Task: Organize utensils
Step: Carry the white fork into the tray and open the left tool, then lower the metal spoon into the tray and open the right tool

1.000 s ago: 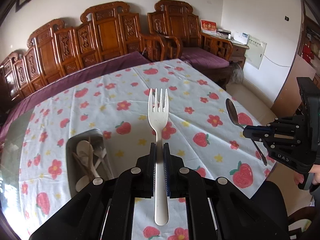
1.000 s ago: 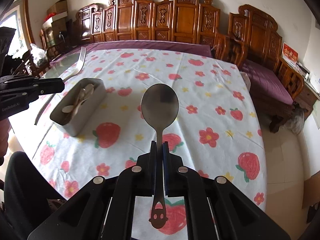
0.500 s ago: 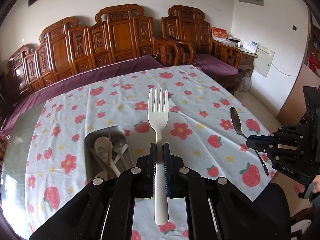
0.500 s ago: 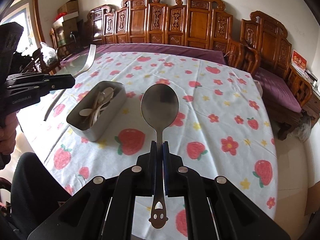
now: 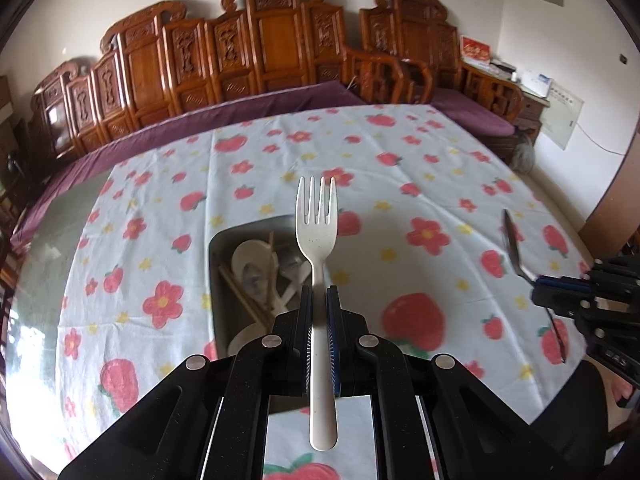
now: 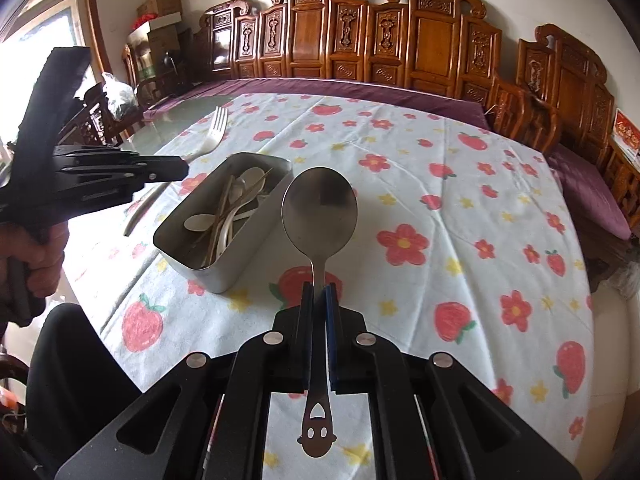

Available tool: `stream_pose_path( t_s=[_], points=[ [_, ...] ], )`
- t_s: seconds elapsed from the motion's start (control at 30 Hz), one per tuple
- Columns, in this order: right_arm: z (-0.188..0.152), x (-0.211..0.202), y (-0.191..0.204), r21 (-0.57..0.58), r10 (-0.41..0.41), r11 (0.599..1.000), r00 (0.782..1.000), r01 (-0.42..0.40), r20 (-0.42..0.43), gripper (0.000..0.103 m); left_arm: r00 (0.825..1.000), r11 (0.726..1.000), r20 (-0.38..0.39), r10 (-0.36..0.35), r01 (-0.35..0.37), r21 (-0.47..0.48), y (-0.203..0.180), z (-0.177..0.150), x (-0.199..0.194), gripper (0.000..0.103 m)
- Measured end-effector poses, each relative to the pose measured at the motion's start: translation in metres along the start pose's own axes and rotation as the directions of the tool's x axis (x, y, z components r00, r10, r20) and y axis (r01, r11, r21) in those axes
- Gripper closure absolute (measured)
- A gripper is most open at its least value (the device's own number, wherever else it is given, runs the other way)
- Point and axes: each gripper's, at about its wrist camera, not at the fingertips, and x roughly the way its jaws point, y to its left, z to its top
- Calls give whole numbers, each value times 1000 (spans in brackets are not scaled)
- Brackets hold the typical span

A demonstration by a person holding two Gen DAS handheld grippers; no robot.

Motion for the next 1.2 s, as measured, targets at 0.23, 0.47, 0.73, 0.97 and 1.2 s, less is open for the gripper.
stream_pose_path(
  t_s=[0.23, 0.47, 0.73, 0.97, 1.2],
  points=[
    [3, 23, 5, -8, 14, 1000, 1000, -15, -28, 96, 999, 999, -42, 26, -27, -31, 25, -2, 31, 97],
    [5, 34, 5, -9, 18, 1000, 999, -18, -40, 96, 996, 997, -90, 28, -34, -75, 44, -9, 60, 97],
    [3, 44, 7, -12, 21, 1000, 998, -22, -54, 96, 990, 994, -136, 31, -45, -100, 54, -20, 86, 97],
    [5, 50, 8, -8, 21, 1000, 998, -21, -60, 96, 992, 994, -125, 21, -34, -105, 55, -24, 82, 80],
    [12, 52, 17, -14, 24, 1000, 998, -25, -53, 96, 997, 996, -71, 32, -37, -82, 58, -25, 54, 74]
  ],
)
